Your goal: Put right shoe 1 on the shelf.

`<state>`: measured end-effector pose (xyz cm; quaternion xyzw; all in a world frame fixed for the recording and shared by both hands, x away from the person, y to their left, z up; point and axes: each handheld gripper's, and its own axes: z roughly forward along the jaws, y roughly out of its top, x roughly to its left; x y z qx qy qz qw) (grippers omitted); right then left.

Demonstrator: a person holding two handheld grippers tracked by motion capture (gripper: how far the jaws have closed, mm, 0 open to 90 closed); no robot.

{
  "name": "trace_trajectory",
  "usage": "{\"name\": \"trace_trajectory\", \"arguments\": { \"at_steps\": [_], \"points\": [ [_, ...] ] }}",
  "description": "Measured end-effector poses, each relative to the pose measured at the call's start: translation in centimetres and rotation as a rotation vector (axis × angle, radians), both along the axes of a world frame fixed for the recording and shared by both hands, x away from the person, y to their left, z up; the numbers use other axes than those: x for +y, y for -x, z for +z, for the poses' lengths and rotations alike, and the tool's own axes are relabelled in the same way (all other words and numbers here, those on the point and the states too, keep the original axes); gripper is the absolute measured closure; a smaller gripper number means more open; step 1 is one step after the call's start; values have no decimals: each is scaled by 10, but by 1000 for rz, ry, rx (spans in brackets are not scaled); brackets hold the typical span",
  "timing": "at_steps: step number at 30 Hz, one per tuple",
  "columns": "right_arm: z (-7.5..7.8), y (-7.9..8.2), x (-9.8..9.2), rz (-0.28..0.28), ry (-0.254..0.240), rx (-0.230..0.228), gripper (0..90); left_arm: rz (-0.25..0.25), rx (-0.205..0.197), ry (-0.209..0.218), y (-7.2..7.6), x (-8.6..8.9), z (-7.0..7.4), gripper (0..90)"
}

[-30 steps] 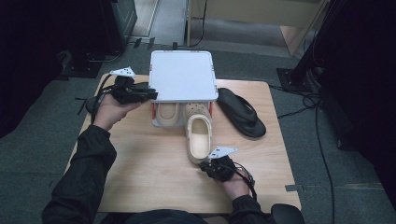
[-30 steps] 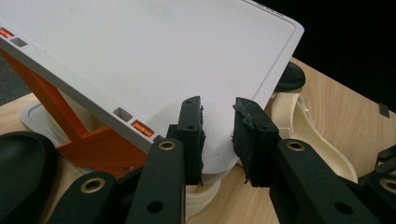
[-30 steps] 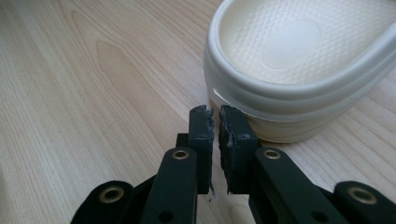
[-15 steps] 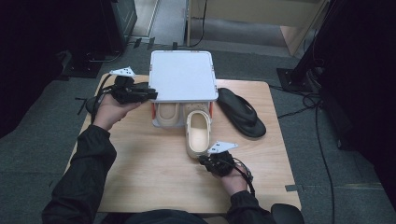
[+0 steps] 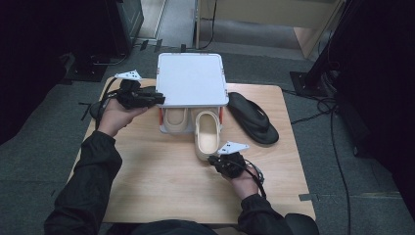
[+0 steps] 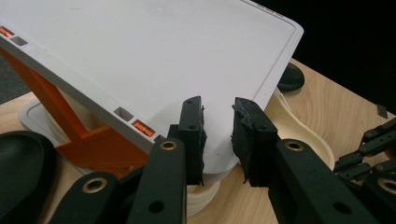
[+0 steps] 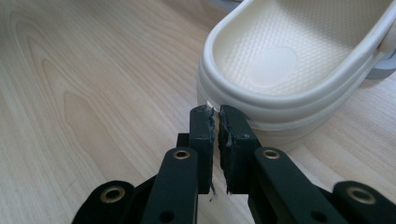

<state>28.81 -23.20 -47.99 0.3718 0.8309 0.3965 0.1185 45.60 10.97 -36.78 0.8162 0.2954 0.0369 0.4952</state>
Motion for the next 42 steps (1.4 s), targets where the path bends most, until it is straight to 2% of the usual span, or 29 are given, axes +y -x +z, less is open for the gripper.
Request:
{"name": "trace_trajectory", "arguments": {
  "at_steps": [2,9,14,21,32,42],
  "points": [
    [0,-2,1,-5,-2,6,839,-1,1,1,0,0,0,739],
    [3,-17,7,-5,-4,-19,836,0,0,-1,0,0,0,739],
    [5,-32,11,-24,-3,-1,850,0,2,0,0,0,0,739],
    [7,-51,13,-43,-27,-17,846,1,0,-2,0,0,0,739],
    [6,-85,14,-57,-35,1,839,6,-1,-2,1,0,0,738],
    [3,-100,16,-59,-59,2,838,3,-4,-4,3,0,0,738]
  ]
}}
